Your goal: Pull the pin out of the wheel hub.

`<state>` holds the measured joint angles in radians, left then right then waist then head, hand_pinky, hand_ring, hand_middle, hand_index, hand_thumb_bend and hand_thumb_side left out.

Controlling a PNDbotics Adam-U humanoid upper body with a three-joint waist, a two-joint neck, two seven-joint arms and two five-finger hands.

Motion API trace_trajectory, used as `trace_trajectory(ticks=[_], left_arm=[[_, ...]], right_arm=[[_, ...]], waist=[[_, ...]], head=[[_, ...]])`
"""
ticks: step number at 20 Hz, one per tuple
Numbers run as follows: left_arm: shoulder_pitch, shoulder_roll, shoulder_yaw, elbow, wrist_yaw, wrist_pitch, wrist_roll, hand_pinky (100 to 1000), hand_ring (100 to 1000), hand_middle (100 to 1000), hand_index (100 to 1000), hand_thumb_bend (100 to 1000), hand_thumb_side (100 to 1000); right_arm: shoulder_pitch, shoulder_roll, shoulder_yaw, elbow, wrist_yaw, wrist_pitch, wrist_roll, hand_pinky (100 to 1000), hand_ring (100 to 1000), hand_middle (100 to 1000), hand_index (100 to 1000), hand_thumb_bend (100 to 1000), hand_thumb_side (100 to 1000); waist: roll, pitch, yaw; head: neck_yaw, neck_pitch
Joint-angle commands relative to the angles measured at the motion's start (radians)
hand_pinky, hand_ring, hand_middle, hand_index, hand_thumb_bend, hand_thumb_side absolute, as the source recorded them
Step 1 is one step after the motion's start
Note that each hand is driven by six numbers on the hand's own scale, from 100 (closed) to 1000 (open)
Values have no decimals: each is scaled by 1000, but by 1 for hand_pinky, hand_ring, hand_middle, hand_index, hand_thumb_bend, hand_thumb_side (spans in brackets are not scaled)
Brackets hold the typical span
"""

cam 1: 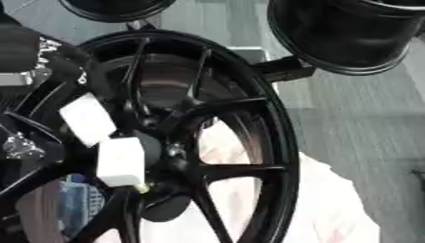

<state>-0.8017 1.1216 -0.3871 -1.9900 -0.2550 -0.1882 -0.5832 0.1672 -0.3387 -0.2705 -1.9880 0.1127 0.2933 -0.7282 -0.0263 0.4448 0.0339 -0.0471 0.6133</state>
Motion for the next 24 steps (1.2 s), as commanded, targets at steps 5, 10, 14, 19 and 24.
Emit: trace_trajectory(ticks=[5, 10, 14, 19, 24], left_arm=[[-25, 31, 28, -10, 37, 10, -12, 769, 681, 646, 782, 508, 100], [-31, 26, 25, -10, 50, 19, -5, 748, 627, 585, 731, 437, 100], [-35, 21, 20, -10, 55, 31, 15, 736, 603, 553, 709, 378, 100], [-43, 13, 0, -10, 57, 33, -11, 735, 587, 532, 691, 386, 100], [-52, 6, -6, -10, 72, 40, -25, 720, 528, 468, 636, 382, 100]], right_arm=[[2, -12, -6, -12, -8, -1, -1, 559, 617, 570, 653, 100, 470], [2, -11, -7, -12, -8, -1, -2, 559, 617, 570, 653, 100, 470], [2, -8, -7, -12, -9, -1, -3, 558, 617, 570, 653, 100, 470], [2, -5, -8, -12, -10, -1, -4, 559, 617, 570, 653, 100, 470], [3, -1, -10, -12, -11, -1, -8, 559, 617, 570, 653, 100, 470]], waist=[[5, -24, -1], [6, -25, -3], [7, -26, -4], [8, -26, -7], [8, -26, -8]], head=[[-3, -17], [-3, -18], [-2, -21], [2, -25], [2, -27]])
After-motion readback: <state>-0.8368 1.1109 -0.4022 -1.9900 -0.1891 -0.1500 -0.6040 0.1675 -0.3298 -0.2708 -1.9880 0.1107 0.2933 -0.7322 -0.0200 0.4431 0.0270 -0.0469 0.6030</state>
